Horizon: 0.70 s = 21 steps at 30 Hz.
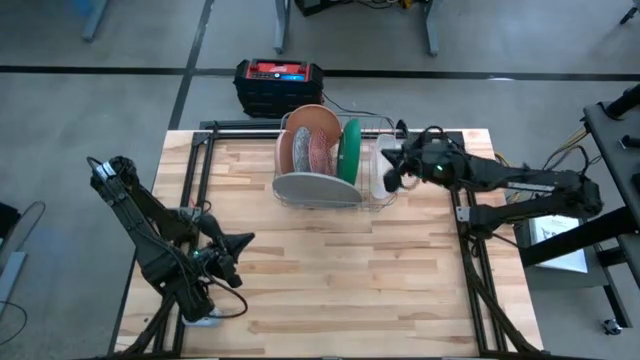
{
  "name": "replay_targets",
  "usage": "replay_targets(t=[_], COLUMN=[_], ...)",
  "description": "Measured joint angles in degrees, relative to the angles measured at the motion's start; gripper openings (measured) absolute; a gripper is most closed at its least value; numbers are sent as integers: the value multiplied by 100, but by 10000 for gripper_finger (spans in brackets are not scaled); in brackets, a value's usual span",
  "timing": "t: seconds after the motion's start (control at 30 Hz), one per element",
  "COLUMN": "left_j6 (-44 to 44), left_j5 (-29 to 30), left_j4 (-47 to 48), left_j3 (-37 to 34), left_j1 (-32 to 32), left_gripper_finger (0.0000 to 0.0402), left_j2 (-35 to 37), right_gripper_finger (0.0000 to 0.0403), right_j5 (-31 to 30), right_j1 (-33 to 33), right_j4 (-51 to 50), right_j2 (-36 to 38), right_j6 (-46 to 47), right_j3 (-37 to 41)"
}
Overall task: Sort dishes
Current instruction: Return to Home Position
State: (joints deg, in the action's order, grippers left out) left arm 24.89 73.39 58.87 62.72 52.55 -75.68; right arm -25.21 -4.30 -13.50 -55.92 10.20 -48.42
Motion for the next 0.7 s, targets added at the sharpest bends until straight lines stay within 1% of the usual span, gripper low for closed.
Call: replay_targets(t=[0.07,0.13,0.23,0.3,0.33,0.37,0.43,0.53,0.7], left_j6=[-812,-1565,-2670,-3367,-3636,-3828,-3945,-3932,-4267], left_j5=[-355,-855,-1520,-1763,-1768,-1773,-1794,-1909,-2942], left_j4=[-784,-1555,-2837,-3490,-3624,-3661,-3733,-3982,-4545], left_j3=[129,228,282,227,159,76,-96,-328,-987], left_j1=[-61,-120,-211,-249,-255,-258,-258,-294,-596], left_gripper_finger=[0,0,0,0,0,0,0,0,0], left_j2=[8,13,-14,-72,-98,-109,-70,254,968], right_gripper_finger=[0,0,0,0,0,0,0,0,0], right_j5=[8,9,1,-18,-22,-24,-23,-35,-37], right_j1=[473,942,1600,2031,2229,2389,2630,2735,2733], right_j4=[143,434,1193,1683,1862,2018,2368,2741,3140], right_j2=[20,-31,-146,-192,-191,-171,-58,265,1052], right_j6=[-234,-462,-895,-1296,-1502,-1675,-1928,-2165,-2318], right_j3=[55,123,274,399,463,530,696,986,1715])
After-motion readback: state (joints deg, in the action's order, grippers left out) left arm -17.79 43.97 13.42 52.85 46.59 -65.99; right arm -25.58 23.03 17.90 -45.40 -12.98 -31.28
